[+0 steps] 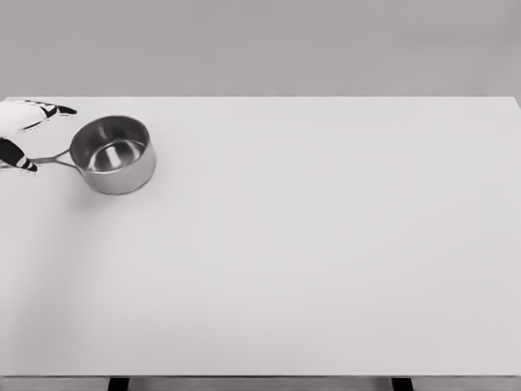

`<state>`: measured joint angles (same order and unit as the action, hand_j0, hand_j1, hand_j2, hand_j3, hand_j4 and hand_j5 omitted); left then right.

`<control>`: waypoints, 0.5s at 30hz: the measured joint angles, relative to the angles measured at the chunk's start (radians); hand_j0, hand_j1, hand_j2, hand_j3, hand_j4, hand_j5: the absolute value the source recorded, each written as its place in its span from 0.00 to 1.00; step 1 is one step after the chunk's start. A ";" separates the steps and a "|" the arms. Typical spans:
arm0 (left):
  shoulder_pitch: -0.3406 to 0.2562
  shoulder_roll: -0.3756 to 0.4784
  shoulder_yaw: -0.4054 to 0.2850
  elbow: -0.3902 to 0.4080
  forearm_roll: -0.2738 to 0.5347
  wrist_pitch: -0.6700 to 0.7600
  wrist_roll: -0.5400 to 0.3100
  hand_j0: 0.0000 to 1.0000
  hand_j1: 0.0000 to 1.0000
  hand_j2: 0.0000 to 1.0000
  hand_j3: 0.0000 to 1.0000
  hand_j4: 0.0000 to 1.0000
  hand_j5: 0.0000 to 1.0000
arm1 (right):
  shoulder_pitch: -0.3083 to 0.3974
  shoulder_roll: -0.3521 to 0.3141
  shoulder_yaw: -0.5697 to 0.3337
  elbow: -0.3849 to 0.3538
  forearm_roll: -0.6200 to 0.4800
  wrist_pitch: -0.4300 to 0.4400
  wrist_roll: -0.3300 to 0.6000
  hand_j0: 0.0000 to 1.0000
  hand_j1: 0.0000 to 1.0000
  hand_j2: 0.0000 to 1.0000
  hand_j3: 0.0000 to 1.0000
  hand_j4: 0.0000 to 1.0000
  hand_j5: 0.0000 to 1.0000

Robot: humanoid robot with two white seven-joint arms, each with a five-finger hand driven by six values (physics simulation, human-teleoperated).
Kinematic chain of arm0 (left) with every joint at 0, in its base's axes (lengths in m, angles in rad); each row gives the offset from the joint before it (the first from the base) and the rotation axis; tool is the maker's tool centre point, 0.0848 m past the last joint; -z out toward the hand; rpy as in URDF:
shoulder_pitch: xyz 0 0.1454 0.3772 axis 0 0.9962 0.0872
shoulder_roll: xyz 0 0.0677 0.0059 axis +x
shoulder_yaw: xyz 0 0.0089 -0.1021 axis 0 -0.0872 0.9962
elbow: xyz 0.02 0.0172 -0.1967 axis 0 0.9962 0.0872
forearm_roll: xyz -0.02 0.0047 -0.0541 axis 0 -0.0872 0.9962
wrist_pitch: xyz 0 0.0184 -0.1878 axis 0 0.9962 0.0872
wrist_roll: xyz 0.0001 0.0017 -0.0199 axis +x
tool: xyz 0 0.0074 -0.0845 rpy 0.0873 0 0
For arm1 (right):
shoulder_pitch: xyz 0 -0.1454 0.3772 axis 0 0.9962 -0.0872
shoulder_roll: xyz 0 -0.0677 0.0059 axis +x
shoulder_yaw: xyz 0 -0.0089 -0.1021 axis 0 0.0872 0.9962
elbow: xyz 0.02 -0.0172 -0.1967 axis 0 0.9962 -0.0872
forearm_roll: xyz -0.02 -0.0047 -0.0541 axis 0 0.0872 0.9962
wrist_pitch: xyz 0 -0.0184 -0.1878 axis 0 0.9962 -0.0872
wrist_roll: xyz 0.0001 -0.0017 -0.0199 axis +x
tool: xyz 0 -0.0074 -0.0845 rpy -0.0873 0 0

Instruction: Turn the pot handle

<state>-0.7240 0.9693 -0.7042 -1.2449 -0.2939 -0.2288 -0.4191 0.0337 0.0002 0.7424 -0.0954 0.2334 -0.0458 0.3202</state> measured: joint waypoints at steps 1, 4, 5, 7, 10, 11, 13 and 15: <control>-0.006 -0.007 -0.006 0.010 -0.006 0.002 0.001 1.00 1.00 1.00 1.00 1.00 1.00 | 0.000 0.000 0.000 0.000 0.000 0.000 0.000 1.00 1.00 1.00 1.00 1.00 1.00; -0.032 -0.023 -0.032 0.040 -0.023 0.008 0.017 1.00 1.00 1.00 1.00 1.00 1.00 | 0.000 0.000 0.000 0.000 0.000 0.000 0.000 1.00 1.00 1.00 1.00 1.00 1.00; -0.034 -0.027 -0.037 0.046 -0.026 0.009 0.021 1.00 1.00 1.00 1.00 1.00 1.00 | 0.000 0.000 0.000 0.000 0.000 0.000 0.000 1.00 1.00 1.00 1.00 1.00 1.00; -0.037 -0.031 -0.043 0.053 -0.030 0.009 0.027 1.00 1.00 1.00 1.00 1.00 1.00 | 0.000 0.000 0.000 0.000 0.000 0.000 0.000 1.00 1.00 1.00 1.00 1.00 1.00; -0.051 -0.032 -0.047 0.054 -0.028 0.001 0.030 1.00 1.00 1.00 1.00 1.00 1.00 | 0.000 0.000 0.000 0.000 0.000 0.000 0.000 1.00 1.00 1.00 1.00 1.00 1.00; -0.052 -0.031 -0.048 0.053 -0.027 -0.009 0.030 1.00 1.00 1.00 1.00 1.00 1.00 | 0.000 0.000 0.000 0.000 0.000 0.000 0.000 1.00 1.00 1.00 1.00 1.00 1.00; -0.052 -0.023 -0.042 0.050 -0.025 -0.083 0.030 1.00 1.00 1.00 1.00 1.00 1.00 | 0.000 0.000 0.000 0.000 0.000 0.000 0.000 1.00 1.00 1.00 1.00 1.00 1.00; -0.048 -0.007 -0.035 0.037 -0.025 -0.211 0.030 1.00 1.00 1.00 1.00 1.00 1.00 | 0.000 0.000 0.000 0.000 0.000 0.000 0.000 1.00 1.00 1.00 1.00 1.00 1.00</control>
<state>-0.7716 0.9625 -0.7396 -1.2075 -0.3193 -0.4398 -0.3888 0.0337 0.0002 0.7423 -0.0953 0.2335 -0.0458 0.3202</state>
